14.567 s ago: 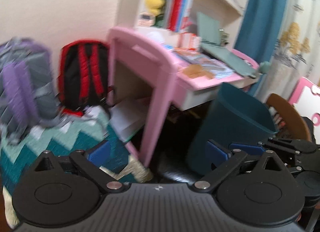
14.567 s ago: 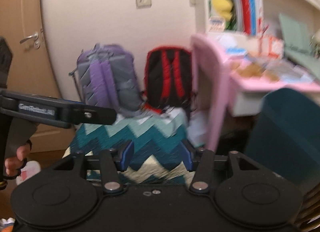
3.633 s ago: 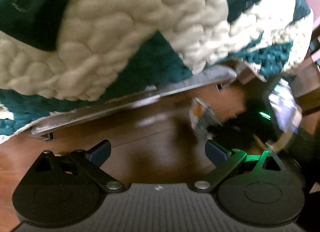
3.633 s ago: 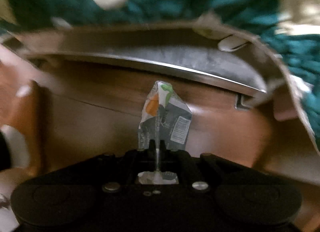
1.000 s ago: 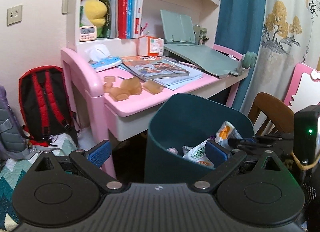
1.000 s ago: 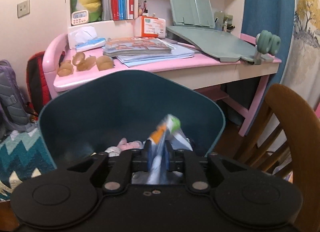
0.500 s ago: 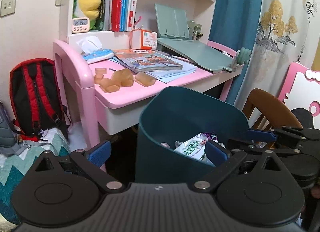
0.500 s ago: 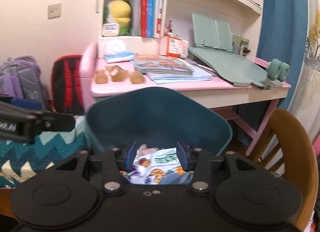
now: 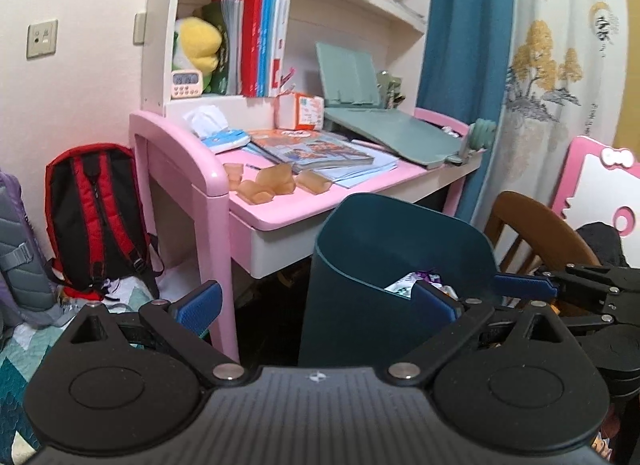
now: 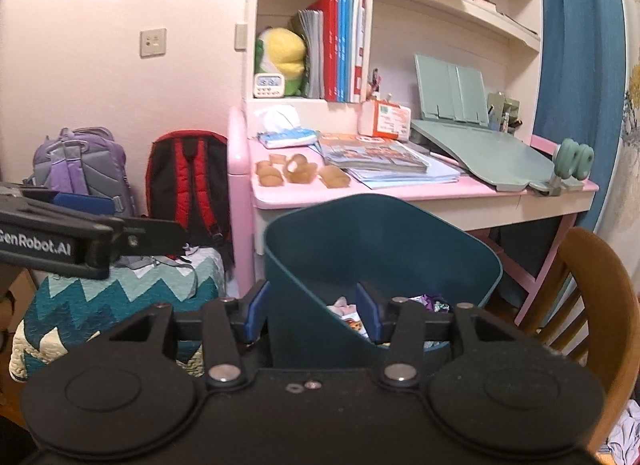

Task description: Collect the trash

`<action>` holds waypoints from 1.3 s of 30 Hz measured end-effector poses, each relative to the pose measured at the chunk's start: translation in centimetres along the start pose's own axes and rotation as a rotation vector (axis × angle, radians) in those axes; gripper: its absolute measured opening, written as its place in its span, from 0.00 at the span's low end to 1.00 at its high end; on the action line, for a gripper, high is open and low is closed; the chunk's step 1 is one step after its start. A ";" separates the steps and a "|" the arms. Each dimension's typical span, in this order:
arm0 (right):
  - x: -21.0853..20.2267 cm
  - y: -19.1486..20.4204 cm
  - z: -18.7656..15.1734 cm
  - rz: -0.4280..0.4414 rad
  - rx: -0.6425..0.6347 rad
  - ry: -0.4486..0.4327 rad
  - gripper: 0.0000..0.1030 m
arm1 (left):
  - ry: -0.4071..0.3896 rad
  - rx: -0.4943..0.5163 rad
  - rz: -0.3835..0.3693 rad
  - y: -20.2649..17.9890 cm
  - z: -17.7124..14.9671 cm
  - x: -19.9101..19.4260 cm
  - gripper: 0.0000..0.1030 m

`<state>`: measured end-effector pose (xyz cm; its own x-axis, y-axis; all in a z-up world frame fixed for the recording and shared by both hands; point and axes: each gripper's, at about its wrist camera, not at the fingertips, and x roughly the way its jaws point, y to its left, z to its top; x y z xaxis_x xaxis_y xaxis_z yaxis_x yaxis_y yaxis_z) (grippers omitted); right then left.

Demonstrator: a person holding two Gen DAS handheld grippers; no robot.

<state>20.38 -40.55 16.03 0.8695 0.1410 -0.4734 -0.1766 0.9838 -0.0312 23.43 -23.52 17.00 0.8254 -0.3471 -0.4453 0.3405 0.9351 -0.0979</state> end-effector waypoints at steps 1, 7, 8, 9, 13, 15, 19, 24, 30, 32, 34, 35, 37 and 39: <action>-0.4 0.3 0.0 0.002 -0.001 -0.006 0.46 | -0.005 0.002 -0.007 0.0 -0.2 -0.4 0.98; -2.4 1.9 -0.5 -0.004 -0.008 -0.039 0.48 | -0.028 0.009 -0.047 -0.2 -1.4 -2.5 0.99; -2.7 2.0 -0.7 -0.005 -0.004 -0.047 0.48 | -0.031 0.011 -0.051 -0.2 -1.6 -2.9 0.99; -3.0 2.1 -0.9 -0.005 0.002 -0.054 0.48 | -0.033 0.012 -0.053 -0.2 -1.8 -3.2 0.99; -4.0 2.3 -1.7 -0.011 0.020 -0.084 0.49 | -0.032 0.018 -0.054 -0.2 -2.7 -4.2 0.99; -4.3 2.5 -2.2 -0.012 0.023 -0.092 0.49 | -0.028 0.018 -0.049 -0.1 -3.1 -4.6 0.99; -5.2 2.8 -2.7 -0.023 0.029 -0.115 0.50 | -0.028 0.018 -0.049 0.2 -3.8 -5.2 0.99; -6.4 3.4 -3.1 -0.037 0.030 -0.155 0.50 | -0.040 0.008 -0.050 0.7 -4.6 -5.8 0.99; -7.6 4.4 -3.6 -0.042 0.014 -0.188 0.50 | -0.053 -0.021 -0.053 1.5 -5.4 -6.3 1.00; -7.8 4.7 -3.8 -0.042 0.013 -0.195 0.50 | -0.062 -0.024 -0.050 1.6 -5.6 -6.4 1.00; -8.1 4.9 -4.0 -0.038 0.020 -0.198 0.50 | -0.071 -0.026 -0.045 1.9 -5.8 -6.6 1.00; -8.2 4.9 -4.1 -0.035 0.024 -0.199 0.50 | -0.074 -0.028 -0.043 2.0 -6.0 -6.6 1.00; -8.3 4.9 -4.3 -0.033 0.032 -0.200 0.50 | -0.079 -0.035 -0.040 2.2 -6.2 -6.8 1.00; -8.3 4.8 -4.3 -0.032 0.041 -0.200 0.50 | -0.081 -0.042 -0.043 2.4 -6.3 -6.9 1.00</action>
<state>10.31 -37.43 15.98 0.9493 0.1244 -0.2886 -0.1315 0.9913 -0.0054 15.72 -18.44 14.17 0.8445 -0.3899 -0.3670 0.3585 0.9208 -0.1534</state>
